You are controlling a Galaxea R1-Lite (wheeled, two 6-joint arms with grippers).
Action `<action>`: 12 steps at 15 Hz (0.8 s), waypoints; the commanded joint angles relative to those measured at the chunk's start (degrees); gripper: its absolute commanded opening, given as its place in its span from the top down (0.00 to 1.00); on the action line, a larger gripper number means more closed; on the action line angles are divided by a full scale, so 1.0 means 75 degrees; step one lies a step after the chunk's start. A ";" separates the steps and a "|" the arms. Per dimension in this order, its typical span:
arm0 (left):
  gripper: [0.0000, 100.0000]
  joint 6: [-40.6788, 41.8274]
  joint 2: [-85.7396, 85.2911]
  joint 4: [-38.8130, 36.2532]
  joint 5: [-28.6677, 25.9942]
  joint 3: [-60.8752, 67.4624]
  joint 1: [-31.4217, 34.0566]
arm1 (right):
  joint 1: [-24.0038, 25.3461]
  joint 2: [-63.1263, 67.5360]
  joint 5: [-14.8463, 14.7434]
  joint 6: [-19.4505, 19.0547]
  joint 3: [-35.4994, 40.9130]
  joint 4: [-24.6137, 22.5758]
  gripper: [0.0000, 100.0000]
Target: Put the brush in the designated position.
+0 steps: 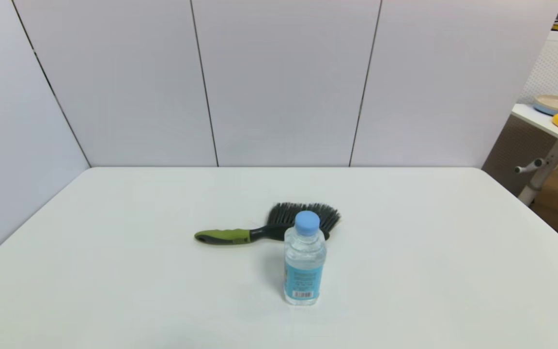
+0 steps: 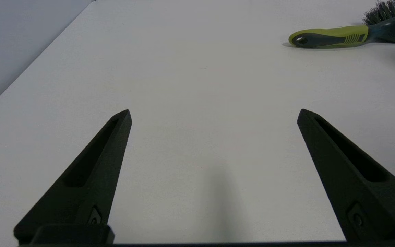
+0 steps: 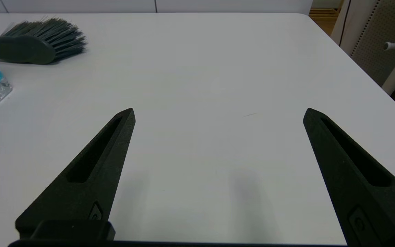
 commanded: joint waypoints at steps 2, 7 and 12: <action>0.00 -0.0002 -0.0010 0.0002 -0.0003 0.0003 0.0006 | 0.0001 0.0010 -0.0002 -0.0002 0.0012 -0.0004 0.00; 0.00 -0.0002 -0.0010 0.0002 -0.0003 0.0003 0.0006 | 0.0001 0.0010 -0.0002 -0.0002 0.0012 -0.0004 0.00; 0.00 -0.0002 -0.0010 0.0002 -0.0003 0.0003 0.0006 | 0.0001 0.0010 0.0009 -0.0014 0.0012 -0.0004 0.00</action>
